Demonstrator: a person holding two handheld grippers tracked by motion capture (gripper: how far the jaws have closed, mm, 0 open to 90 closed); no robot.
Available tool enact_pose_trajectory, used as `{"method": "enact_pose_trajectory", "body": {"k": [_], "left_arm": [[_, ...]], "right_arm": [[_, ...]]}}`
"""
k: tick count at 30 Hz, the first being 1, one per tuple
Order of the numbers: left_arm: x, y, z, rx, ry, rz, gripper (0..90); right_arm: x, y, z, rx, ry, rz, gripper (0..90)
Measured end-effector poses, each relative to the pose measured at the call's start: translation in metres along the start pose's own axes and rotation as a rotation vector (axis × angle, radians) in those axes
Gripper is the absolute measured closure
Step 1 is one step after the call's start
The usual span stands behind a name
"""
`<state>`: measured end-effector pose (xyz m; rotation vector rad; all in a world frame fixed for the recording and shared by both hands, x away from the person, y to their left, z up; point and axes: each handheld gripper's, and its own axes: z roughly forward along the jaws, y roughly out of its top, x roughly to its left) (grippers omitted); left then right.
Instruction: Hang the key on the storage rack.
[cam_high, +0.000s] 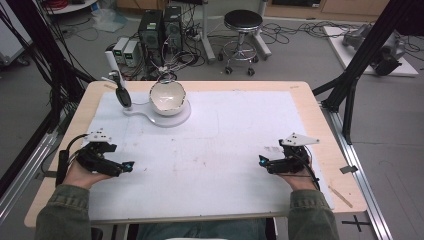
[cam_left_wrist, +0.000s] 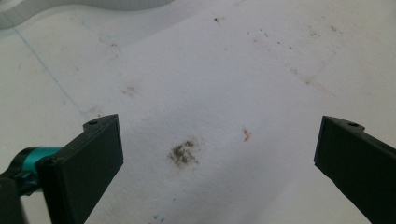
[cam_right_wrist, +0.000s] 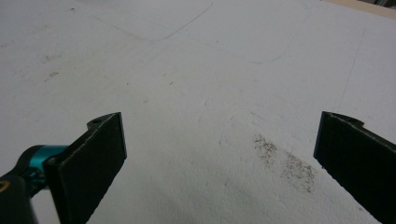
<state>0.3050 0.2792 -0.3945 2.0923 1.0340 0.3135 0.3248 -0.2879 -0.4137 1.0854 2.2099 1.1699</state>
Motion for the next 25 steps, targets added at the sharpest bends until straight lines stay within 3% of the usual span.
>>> {"method": "enact_pose_trajectory", "body": {"k": [7, 13, 15, 18, 25], "left_arm": [[-0.003, -0.027, -0.014, -0.148, 0.037, 0.008, 1.7], [-0.003, -0.044, -0.02, -0.232, 0.084, 0.032, 1.7], [-0.002, -0.048, -0.02, -0.253, 0.118, 0.032, 1.7], [0.001, -0.052, -0.018, -0.25, 0.123, 0.007, 1.7], [0.002, -0.053, -0.017, -0.248, 0.119, 0.007, 1.7]], "right_arm": [[-0.001, 0.0, -0.001, -0.005, -0.002, 0.007, 1.4], [0.0, 0.0, 0.0, -0.007, 0.0, 0.003, 1.4], [0.0, -0.001, 0.0, -0.005, 0.002, 0.003, 1.4], [-0.002, -0.001, 0.001, -0.001, 0.006, 0.013, 1.4], [-0.001, -0.002, 0.001, 0.005, 0.007, 0.006, 1.4]]}}
